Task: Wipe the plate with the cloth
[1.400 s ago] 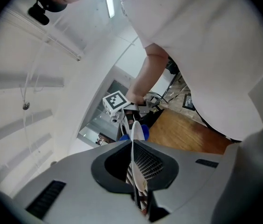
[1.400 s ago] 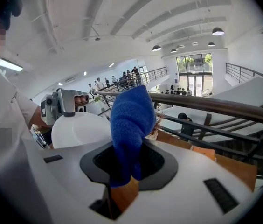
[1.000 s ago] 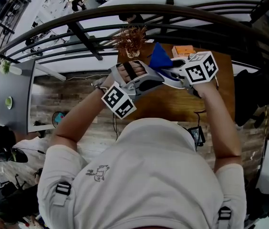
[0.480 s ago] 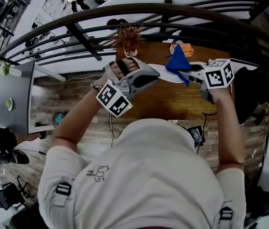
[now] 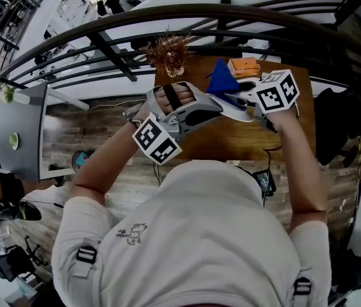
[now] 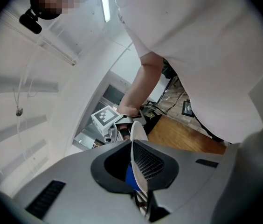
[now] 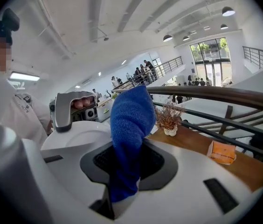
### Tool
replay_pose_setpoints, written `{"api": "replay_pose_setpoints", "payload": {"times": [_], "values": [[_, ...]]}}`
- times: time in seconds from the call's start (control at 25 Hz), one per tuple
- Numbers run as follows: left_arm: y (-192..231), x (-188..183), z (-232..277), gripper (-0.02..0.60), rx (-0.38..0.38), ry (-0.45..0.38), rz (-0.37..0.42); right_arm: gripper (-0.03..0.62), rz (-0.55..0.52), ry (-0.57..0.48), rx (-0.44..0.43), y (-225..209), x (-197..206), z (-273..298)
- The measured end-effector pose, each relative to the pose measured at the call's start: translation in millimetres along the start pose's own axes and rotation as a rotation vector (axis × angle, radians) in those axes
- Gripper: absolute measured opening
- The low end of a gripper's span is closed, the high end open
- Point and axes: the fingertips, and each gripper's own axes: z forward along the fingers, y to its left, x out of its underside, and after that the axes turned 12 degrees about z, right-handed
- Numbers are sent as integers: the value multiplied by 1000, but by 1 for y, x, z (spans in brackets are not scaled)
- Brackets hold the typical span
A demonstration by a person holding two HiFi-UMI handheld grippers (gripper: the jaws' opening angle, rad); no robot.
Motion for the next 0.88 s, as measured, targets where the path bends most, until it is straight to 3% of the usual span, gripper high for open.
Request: {"api": "replay_pose_setpoints", "payload": {"times": [0.52,0.88], "values": [[-2,28,-6,20,-8,61,-26,98,-79,-77,-104,69,-31,-11],[3,44,-22,20,-31,94,-13,100,4,-124,-71,41,-13,-40]]}}
